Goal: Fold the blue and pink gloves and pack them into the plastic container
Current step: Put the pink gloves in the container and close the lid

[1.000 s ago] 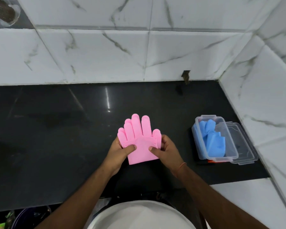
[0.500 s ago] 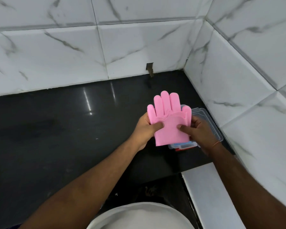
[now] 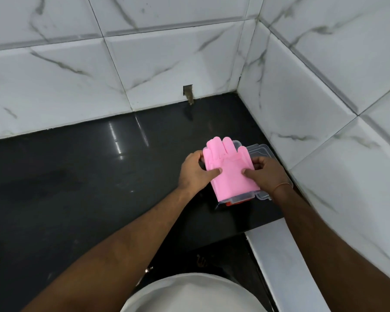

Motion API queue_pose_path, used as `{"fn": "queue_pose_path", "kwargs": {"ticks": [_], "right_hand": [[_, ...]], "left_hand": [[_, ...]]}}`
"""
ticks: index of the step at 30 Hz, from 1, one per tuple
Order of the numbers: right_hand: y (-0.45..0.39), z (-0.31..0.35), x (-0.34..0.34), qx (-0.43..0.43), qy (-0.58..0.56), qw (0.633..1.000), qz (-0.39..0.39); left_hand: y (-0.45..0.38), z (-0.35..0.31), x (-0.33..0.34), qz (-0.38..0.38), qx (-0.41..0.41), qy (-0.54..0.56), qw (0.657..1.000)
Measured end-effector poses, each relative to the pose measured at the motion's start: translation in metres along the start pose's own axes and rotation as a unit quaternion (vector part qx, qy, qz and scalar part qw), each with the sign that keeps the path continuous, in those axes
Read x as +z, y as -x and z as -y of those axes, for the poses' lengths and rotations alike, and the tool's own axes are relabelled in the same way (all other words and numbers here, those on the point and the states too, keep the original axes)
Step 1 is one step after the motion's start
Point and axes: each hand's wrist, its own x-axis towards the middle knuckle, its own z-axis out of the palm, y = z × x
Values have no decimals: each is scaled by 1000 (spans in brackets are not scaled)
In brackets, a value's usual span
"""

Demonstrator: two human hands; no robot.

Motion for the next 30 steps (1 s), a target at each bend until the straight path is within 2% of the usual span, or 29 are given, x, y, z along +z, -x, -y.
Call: {"fn": "queue_pose_path", "kwargs": {"ticks": [7,12,19,24,26,28,30], "right_hand": [[2,2,3,-1,18,999,-41],[4,1,8,-4,60,997,-46],[4,1,3,38,-5,998,-40],[15,11,-4,21,54,997,-47],[24,17,-13,7,150,987,-56],[38,24,-20,-33,232,969,-76],[51,32,-20,-108,250,960,-68]], "left_hand": [[-14,-2,5,7,20,-51,998],[-18,-3,9,48,22,-58,997],[-15,-8,9,33,22,-169,985],[-15,-23,8,22,19,-238,971],[-17,-31,4,14,67,-255,965],[-21,-41,-7,21,167,-275,947],[-29,-54,-22,68,297,-305,902]]}}
